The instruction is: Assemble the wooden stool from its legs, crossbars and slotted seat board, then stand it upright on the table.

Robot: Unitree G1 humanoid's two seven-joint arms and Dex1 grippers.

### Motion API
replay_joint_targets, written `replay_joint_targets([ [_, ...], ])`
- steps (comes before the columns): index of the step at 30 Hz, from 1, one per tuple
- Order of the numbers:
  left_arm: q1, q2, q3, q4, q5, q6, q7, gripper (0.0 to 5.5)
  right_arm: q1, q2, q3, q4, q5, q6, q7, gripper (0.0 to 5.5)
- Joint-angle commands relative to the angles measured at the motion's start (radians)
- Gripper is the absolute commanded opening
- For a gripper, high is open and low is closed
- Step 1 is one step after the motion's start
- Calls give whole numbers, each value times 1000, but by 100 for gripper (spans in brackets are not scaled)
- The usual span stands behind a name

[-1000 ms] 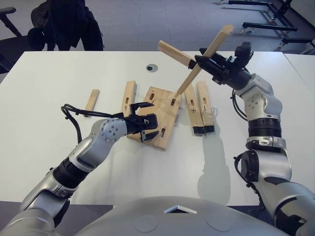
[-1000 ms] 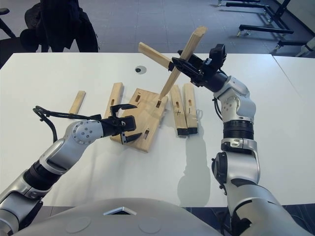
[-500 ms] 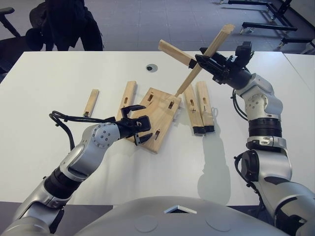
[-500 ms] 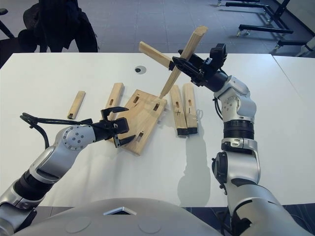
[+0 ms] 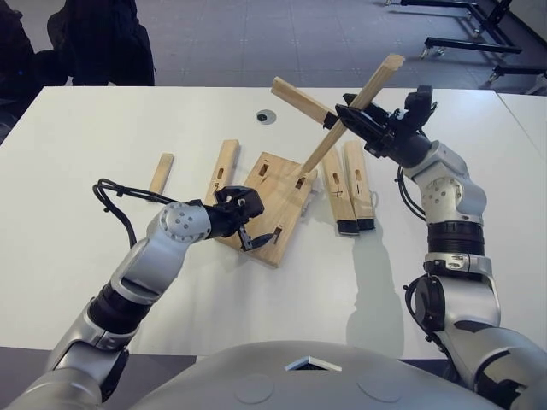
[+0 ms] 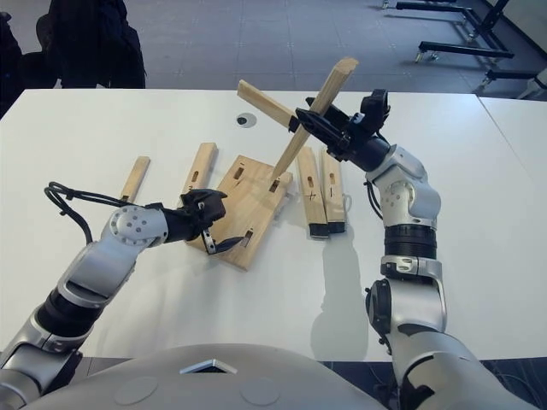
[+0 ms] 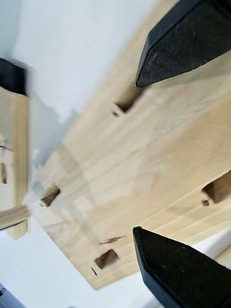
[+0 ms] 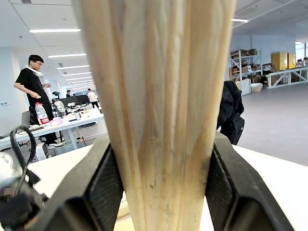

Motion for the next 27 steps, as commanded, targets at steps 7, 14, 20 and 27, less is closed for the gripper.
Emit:
replay_joint_targets([
  [7,-92,9,55,-16,-109,93,5,531,-7,-2,15,66,-31,-29,20,208],
  [14,-78,32,40,-16,-133,87,31,531,-44,-3,20,74,-25,-29,27,208],
  [20,-70,39,30,-15,-145,80,47,531,-73,-5,28,105,-33,-36,46,208],
  [27,-69,58,8,-3,-157,63,50,531,-26,1,36,129,-53,-60,58,208],
])
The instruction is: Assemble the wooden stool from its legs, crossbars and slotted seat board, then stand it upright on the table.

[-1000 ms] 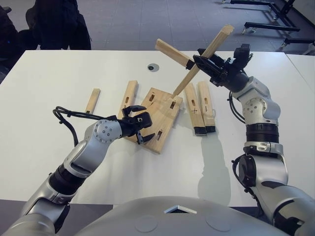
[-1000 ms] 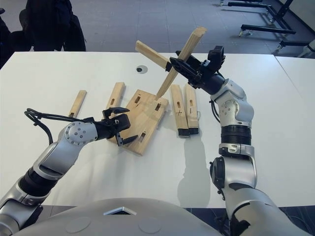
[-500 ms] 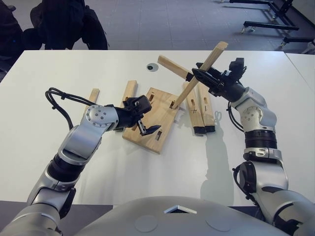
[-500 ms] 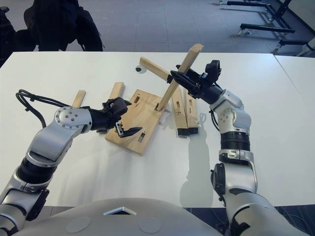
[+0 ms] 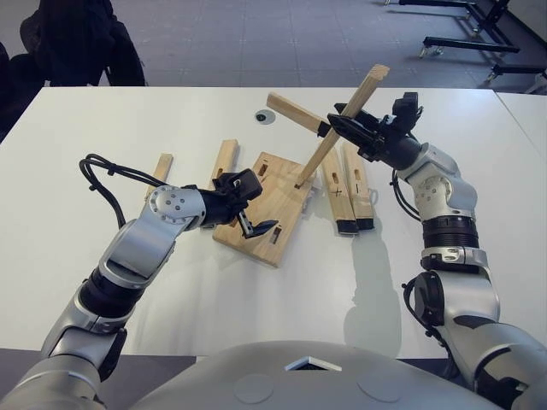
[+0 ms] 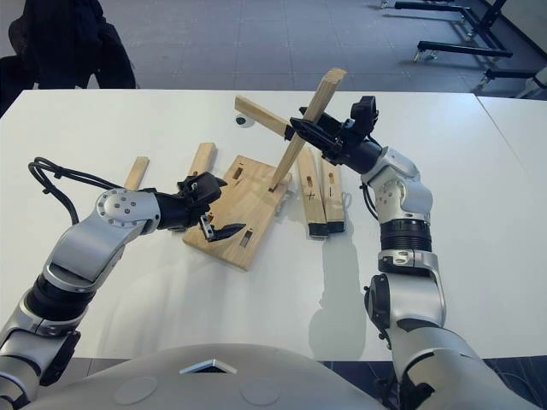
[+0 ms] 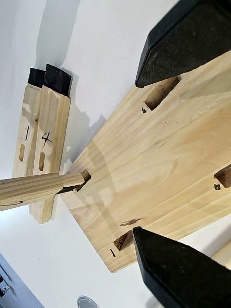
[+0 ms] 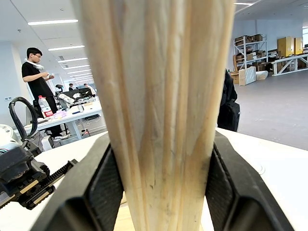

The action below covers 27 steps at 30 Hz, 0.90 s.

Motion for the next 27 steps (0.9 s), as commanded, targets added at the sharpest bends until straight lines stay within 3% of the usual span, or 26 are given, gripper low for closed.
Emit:
replay_joint_targets([
  [1,0,15,-18,7,-5,-16,3,531,21,3,-2,4,-10,-16,3,208],
  [27,8,41,-51,-11,-34,-17,14,531,-10,-16,36,52,-48,-21,44,208],
])
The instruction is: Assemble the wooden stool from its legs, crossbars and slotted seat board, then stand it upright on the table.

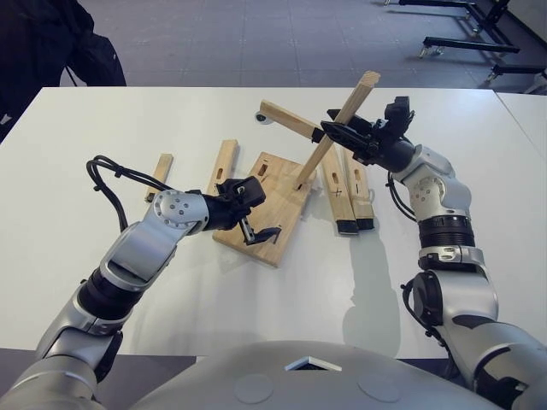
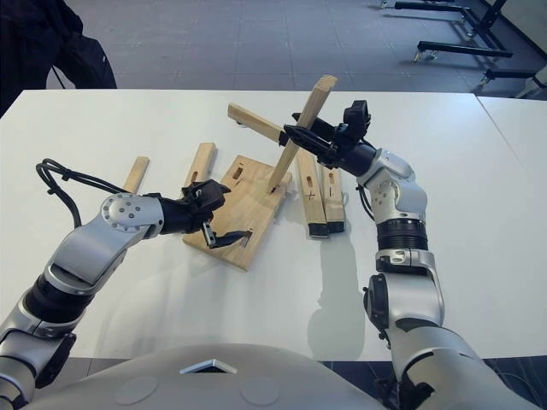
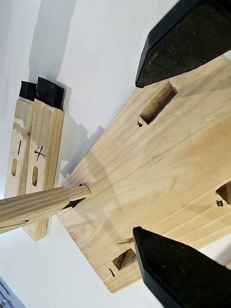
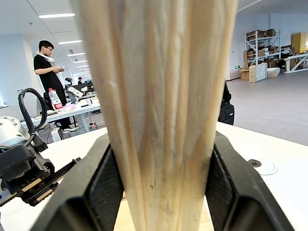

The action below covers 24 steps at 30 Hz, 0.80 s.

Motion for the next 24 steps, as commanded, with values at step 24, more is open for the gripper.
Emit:
replay_joint_targets([
  [24,17,12,-12,-20,-11,2,28,531,-26,-32,51,17,-56,15,51,207],
])
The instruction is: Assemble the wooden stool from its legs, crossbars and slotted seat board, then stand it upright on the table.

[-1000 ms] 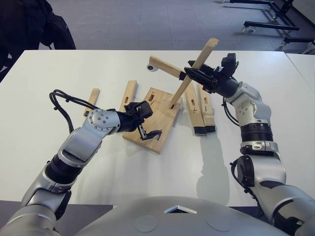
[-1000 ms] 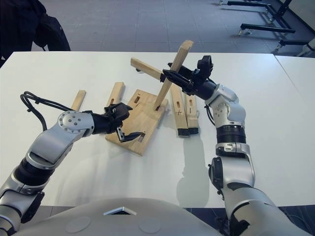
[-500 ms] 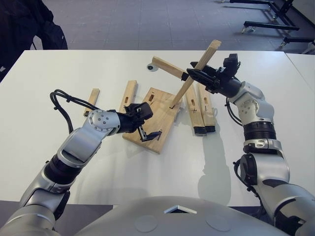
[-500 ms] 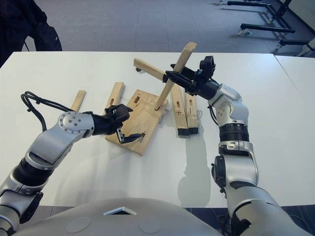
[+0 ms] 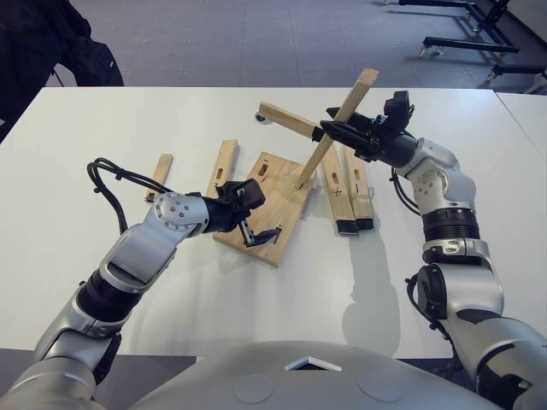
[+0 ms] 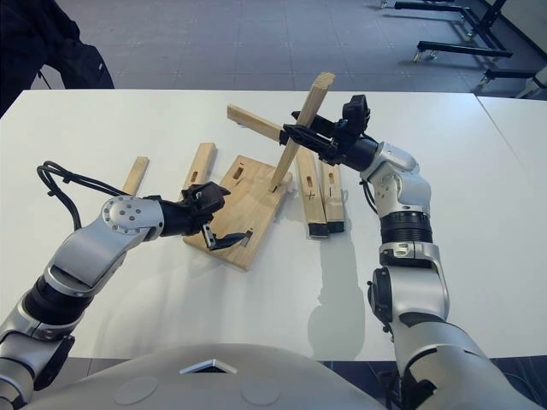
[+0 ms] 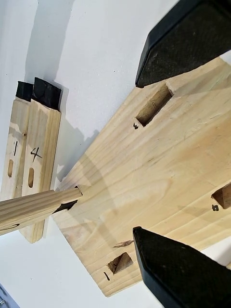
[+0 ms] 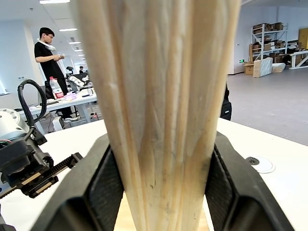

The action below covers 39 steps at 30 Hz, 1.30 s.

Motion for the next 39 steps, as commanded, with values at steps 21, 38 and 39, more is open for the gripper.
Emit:
replay_joint_targets([
  [21,17,-12,-9,-27,0,8,49,531,152,-7,157,-215,-154,-64,-84,207],
  [38,20,-22,-14,-14,0,-3,70,531,155,-13,192,-145,-186,-19,-166,325],
  [39,21,-21,-15,-14,0,-4,70,531,156,-13,194,-144,-186,-16,-162,346],
])
